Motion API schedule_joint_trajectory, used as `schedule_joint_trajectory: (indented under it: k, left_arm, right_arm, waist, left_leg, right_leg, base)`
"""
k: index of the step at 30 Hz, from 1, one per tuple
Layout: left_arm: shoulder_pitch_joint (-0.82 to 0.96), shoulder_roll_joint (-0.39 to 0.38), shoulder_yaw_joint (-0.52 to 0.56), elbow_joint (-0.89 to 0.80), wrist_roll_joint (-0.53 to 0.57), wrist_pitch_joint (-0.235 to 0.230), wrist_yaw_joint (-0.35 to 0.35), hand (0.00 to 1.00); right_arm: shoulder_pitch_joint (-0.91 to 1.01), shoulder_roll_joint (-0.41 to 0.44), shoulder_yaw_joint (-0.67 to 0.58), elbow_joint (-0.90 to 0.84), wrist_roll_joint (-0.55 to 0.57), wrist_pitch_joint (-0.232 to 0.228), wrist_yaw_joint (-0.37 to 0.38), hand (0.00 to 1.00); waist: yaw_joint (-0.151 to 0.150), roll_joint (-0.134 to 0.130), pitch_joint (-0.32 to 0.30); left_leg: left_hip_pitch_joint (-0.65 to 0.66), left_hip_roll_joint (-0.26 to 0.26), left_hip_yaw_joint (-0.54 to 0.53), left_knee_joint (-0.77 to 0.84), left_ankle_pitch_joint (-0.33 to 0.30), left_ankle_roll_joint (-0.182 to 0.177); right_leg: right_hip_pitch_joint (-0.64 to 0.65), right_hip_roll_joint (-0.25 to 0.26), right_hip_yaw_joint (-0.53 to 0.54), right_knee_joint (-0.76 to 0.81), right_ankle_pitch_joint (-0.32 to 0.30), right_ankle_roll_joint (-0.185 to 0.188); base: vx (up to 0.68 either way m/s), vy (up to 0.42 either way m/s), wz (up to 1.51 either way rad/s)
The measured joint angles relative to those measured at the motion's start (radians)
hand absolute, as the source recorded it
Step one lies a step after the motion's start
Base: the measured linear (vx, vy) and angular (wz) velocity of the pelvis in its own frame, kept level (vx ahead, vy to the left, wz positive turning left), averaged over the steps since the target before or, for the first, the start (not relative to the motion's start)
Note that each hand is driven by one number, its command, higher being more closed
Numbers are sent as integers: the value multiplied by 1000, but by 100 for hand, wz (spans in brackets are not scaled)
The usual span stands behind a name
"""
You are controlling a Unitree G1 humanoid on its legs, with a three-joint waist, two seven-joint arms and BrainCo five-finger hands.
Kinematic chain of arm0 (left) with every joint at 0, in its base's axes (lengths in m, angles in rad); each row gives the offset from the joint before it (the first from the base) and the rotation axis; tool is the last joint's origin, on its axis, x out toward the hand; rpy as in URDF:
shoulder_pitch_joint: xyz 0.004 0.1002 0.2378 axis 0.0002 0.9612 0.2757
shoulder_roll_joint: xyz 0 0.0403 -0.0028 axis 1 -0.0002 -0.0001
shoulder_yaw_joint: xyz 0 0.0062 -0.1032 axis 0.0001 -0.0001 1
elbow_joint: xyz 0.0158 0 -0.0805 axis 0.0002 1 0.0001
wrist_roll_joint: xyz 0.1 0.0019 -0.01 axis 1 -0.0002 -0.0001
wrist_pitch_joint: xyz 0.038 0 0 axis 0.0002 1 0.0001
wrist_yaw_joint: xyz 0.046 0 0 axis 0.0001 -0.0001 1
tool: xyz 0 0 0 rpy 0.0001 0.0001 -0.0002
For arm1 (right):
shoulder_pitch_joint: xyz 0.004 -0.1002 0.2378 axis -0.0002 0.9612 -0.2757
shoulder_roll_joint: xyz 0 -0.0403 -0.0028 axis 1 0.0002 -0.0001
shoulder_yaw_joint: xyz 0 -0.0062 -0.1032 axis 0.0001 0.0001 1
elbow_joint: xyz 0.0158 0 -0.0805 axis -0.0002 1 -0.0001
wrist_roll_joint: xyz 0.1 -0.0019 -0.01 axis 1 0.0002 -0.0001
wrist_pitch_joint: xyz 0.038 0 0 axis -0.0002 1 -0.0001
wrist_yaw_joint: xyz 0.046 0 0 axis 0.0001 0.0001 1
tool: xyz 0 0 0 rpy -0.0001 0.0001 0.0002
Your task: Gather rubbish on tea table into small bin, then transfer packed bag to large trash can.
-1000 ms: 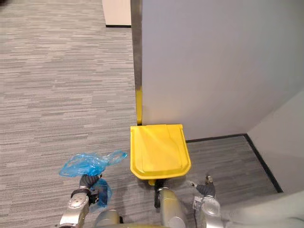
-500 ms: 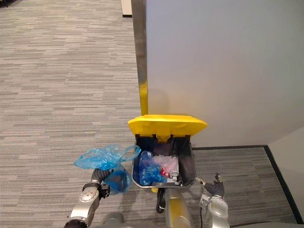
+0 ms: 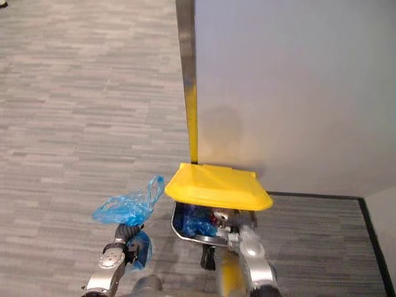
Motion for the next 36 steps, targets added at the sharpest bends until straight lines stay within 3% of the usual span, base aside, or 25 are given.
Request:
schedule_joint_trajectory:
  k: [3,5,8,10,11,13,21,28,36]
  left_arm:
    - [-20,-4,-3,-29,-20,-14,15,100]
    - [-43,-4,-17,-42,-21,-22,28,100]
    - [-68,2,-23,-44,-43,-30,32,100]
    - [-72,4,-39,-46,-49,-33,33,100]
    - [-87,8,-42,-47,-57,-37,33,100]
    - [-95,18,-43,-47,-58,-38,33,100]
    - [-96,73,-65,-47,-79,-44,33,100]
    - [-118,98,-86,-78,-111,-53,29,100]
    - [-136,129,-184,-287,-167,-95,-6,100]
  right_arm:
    - [-101,-15,11,-39,1,-12,-12,0]
    - [-173,-41,6,-40,2,-27,-27,0]
    - [-254,-99,7,-40,8,-28,-47,0]
    - [-286,-126,7,-40,10,-28,-52,0]
    - [-317,-145,5,-40,14,-28,-62,0]
    - [-348,-166,6,-39,18,-28,-64,0]
    - [-431,-241,6,77,50,-32,-63,0]
    - [-466,-274,6,156,55,-32,-61,0]
    - [-483,-307,6,159,53,-32,-36,0]
  waist:
    - [4,-15,13]
    - [4,-30,28]
    - [7,-55,58]
    - [6,-50,63]
    - [4,-55,82]
    - [8,-55,102]
    - [-1,-53,105]
    - [-24,-47,111]
    - [-41,-40,127]
  left_leg:
    - [-45,21,0,-4,46,-33]
    - [-103,2,3,80,34,-43]
    - [-166,-25,26,147,23,-31]
    - [-163,-22,27,89,5,-21]
    - [-162,-27,28,59,-3,-39]
    - [-154,-31,24,37,-1,-39]
    - [-130,-31,-33,-3,4,-45]
    - [-122,-32,-38,-15,20,-36]
    - [-97,-41,-34,-14,18,-33]
  right_leg:
    - [-1,-11,-61,-20,-5,-20]
    - [-11,-30,-94,-30,-6,-37]
    - [-31,-40,-103,-24,-5,-42]
    - [-55,-32,-94,-17,-3,-38]
    - [-72,-26,-64,-14,2,-29]
    - [-73,-1,-25,-39,22,-11]
    - [-48,50,-17,-114,64,-23]
    - [-12,52,-27,-172,92,-23]
    - [17,53,-8,-188,100,-11]
  base:
    - [12,-165,57]
    - [-56,-91,55]
    - [-120,-49,28]
    - [-112,-48,9]
    - [-112,-43,7]
    - [-118,-46,-12]
    - [-19,-63,-12]
    - [-34,-11,1]
    - [-29,-4,-1]
